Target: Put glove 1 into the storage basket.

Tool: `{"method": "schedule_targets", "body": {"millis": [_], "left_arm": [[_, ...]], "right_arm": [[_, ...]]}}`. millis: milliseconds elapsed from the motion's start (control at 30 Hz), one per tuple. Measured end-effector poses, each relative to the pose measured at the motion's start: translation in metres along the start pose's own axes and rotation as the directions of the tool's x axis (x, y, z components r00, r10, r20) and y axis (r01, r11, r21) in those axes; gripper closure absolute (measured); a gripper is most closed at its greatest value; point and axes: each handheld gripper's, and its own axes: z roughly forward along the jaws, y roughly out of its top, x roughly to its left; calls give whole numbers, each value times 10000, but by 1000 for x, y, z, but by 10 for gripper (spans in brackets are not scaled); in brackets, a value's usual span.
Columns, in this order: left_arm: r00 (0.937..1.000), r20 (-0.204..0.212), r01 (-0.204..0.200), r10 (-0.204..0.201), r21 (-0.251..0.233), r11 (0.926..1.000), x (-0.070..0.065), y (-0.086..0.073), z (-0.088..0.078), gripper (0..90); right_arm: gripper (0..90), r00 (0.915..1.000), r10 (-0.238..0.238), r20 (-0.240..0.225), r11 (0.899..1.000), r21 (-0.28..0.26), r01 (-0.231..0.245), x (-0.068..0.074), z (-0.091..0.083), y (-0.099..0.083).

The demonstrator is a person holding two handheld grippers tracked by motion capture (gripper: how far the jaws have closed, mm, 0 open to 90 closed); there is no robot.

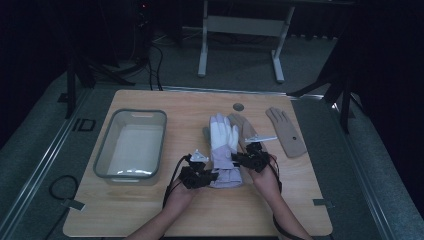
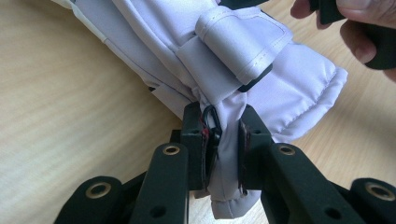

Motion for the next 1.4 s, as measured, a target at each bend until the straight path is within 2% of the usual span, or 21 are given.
{"method": "schedule_targets", "body": {"millis": [67,400,600,933,1200,1400], "left_arm": [[10000,62,-32,32,-80,10000,1,5,-5,770],[9958,152,-899,901,-99,9959,7,25,-34,770],[9948,26,-1020,1021,-262,9944,11,29,-52,770],[9953,-185,-956,949,-410,9946,27,28,-86,771],[9952,-521,-857,833,-460,9953,42,23,-113,771],[9954,-685,-701,665,-514,9962,58,17,-134,771]], "right_arm": [[821,10000,-35,26,9999,-128,36,3,-4,6],[820,9997,-253,50,9981,-564,255,19,-19,29],[821,9986,-528,4,9959,-742,527,33,-23,43],[821,9967,-758,-305,9926,-976,726,59,-17,65],[821,9932,-1031,-540,9898,-1043,971,82,-4,82],[821,9902,-1223,-676,9878,-1050,1148,103,11,95]]}}
